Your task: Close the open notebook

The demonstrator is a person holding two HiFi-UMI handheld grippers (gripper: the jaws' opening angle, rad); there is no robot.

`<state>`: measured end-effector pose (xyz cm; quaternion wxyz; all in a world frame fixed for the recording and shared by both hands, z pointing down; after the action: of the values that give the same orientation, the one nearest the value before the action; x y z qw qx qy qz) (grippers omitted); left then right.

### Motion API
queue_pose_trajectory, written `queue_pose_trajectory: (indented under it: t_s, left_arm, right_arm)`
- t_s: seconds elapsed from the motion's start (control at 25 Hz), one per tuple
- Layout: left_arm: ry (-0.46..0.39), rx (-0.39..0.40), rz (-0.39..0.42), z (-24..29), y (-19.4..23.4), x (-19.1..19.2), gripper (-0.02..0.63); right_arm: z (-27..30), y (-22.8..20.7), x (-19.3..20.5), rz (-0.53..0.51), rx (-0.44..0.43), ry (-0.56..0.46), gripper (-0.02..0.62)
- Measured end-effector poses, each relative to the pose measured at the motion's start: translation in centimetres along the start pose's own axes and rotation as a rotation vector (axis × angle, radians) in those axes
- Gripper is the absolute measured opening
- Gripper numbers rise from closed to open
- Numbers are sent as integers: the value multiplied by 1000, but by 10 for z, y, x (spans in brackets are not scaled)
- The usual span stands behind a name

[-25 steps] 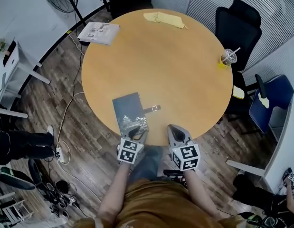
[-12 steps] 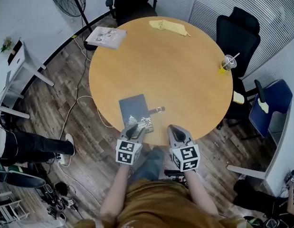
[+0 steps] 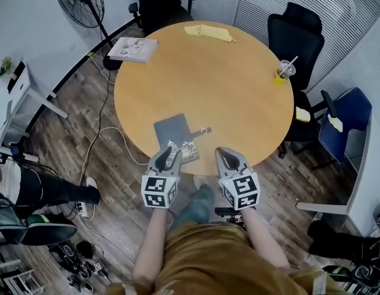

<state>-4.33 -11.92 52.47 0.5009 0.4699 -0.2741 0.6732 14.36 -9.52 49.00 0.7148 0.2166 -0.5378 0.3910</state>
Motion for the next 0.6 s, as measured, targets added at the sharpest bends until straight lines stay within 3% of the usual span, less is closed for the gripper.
queue_pose_trajectory:
  t_s: [0.36,0.6]
  left_arm:
    - [-110,-17,-3,-35,6,-28,132]
    - [-123,-18,0,-43,-1,-30,129]
  right_arm:
    - [-14,20,-17,-29,12,-59,12]
    - [-23,22,-18,-30,16,-57,12]
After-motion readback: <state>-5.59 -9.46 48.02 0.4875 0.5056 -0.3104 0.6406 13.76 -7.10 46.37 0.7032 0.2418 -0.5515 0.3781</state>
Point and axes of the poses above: the fingertips, and each gripper's own axes: z forward along the fingers, y to its left, x out of its underside, the point moved 6 cm from there along -z, backward along the fingers, and after that the axes turned 11 degrees about -x, right-handed, at the moved point
